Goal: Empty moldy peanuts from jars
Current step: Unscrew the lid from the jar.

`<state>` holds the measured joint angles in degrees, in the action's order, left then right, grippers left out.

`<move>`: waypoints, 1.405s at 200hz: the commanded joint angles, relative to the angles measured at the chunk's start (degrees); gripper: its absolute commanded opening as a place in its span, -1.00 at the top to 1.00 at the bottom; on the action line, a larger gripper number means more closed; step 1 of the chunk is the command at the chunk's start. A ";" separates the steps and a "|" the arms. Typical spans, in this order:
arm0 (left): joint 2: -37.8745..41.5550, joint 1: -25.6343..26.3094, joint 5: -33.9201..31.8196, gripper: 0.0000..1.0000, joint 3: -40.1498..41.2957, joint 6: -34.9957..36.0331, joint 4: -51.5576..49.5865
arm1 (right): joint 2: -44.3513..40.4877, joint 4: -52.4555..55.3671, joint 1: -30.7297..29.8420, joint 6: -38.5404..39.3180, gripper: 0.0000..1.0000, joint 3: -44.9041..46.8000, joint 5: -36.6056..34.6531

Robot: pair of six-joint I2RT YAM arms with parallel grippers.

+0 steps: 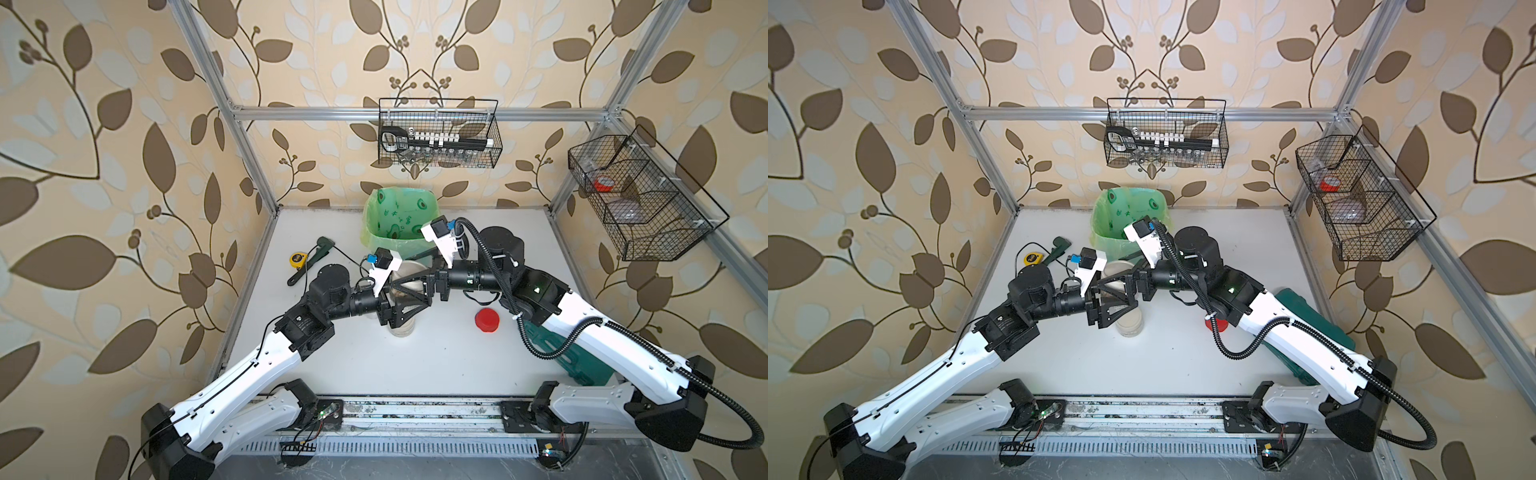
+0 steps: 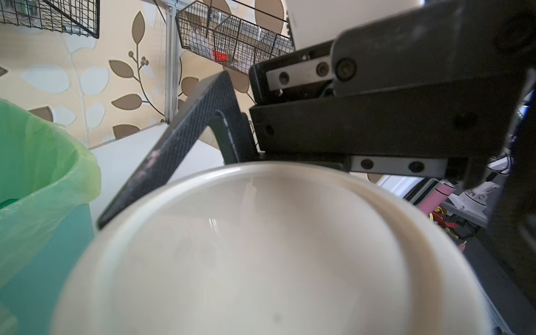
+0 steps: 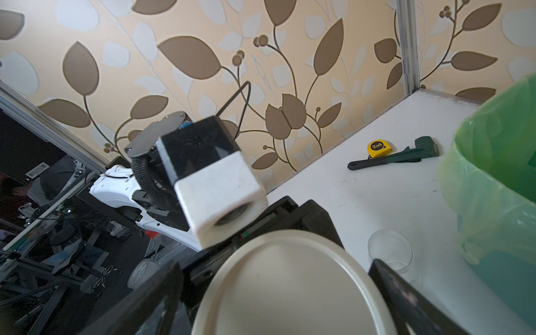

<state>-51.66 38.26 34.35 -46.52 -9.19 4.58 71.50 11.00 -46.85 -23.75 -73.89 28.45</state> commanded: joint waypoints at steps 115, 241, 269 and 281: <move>2.66 -0.20 -1.90 0.48 -1.47 0.36 3.53 | -11.16 5.32 1.18 -0.26 -0.99 2.16 -0.51; 3.16 -0.13 -2.82 0.48 -1.46 1.37 2.30 | -12.31 7.02 -2.07 -3.59 -0.99 5.22 -4.58; 2.88 -0.17 -2.32 0.48 -1.45 1.35 2.38 | -12.28 5.60 -2.10 -3.87 -0.99 5.58 -3.57; 2.47 -0.20 -1.93 0.48 -1.42 1.03 2.91 | -12.04 4.85 -2.14 -4.16 -0.98 5.49 -2.90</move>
<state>-50.17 38.20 32.29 -46.52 -8.95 2.28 59.42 17.78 -48.64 -27.05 -69.32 24.86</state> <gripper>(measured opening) 0.822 0.993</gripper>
